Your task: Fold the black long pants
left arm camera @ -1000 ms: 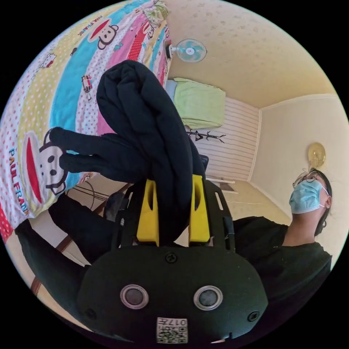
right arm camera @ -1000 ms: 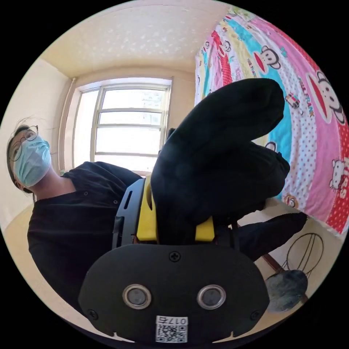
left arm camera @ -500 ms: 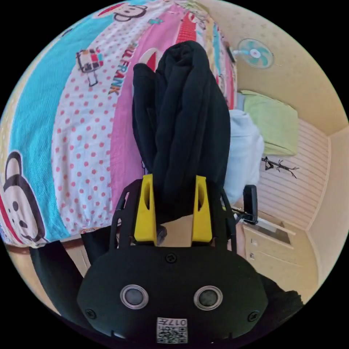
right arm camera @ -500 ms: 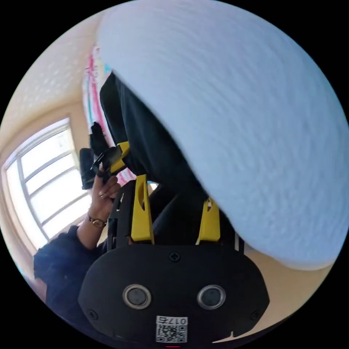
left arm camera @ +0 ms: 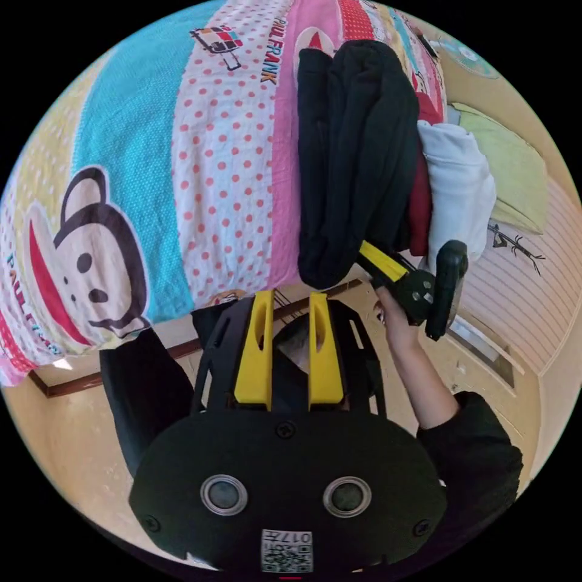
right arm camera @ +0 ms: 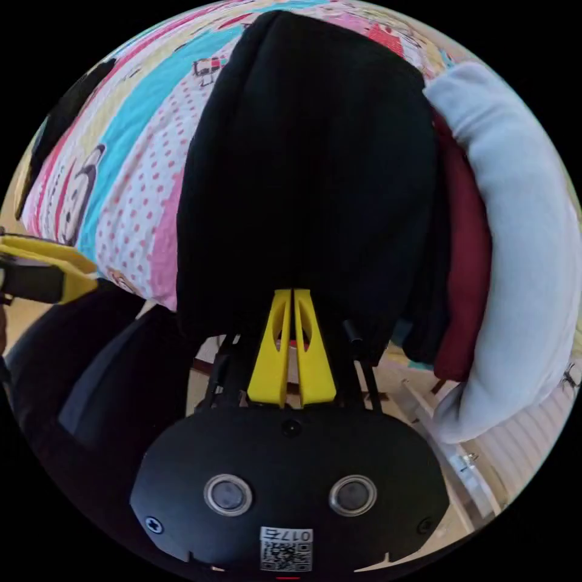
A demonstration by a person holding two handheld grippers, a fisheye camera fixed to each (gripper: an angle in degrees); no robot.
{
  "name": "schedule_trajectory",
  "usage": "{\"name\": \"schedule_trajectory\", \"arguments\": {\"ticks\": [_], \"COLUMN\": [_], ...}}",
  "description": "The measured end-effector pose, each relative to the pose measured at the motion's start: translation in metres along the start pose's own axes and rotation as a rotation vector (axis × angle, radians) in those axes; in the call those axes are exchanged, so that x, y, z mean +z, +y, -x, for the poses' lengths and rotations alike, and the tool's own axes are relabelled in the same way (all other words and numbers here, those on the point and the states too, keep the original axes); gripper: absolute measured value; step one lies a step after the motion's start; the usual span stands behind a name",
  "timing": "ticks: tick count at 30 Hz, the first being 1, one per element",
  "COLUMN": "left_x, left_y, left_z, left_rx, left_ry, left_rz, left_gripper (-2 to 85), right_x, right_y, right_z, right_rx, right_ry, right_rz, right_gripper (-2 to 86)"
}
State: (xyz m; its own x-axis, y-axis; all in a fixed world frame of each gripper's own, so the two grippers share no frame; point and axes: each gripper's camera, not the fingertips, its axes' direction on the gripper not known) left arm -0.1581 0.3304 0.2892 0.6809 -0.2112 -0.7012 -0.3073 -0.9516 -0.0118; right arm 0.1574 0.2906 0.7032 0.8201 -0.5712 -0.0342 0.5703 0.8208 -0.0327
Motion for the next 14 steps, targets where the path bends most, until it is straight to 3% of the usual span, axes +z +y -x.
{"name": "schedule_trajectory", "arguments": {"ticks": [2,10,14], "left_x": [-0.021,-0.156,-0.215], "left_y": [0.031,0.18,0.196], "left_z": [0.019,0.15,0.191], "left_rx": [-0.015,-0.291,-0.331], "left_ry": [-0.034,-0.063,-0.075], "left_rz": [-0.017,-0.413,-0.57], "left_gripper": [8.2,7.1,10.3], "right_x": [0.003,0.002,-0.019], "right_y": [-0.015,-0.053,-0.053], "right_z": [0.017,-0.011,0.007], "right_rx": [-0.071,0.399,0.496], "right_ry": [0.06,-0.28,-0.386], "right_rz": [0.043,0.21,0.199], "right_gripper": [0.6,0.3,0.3]}}
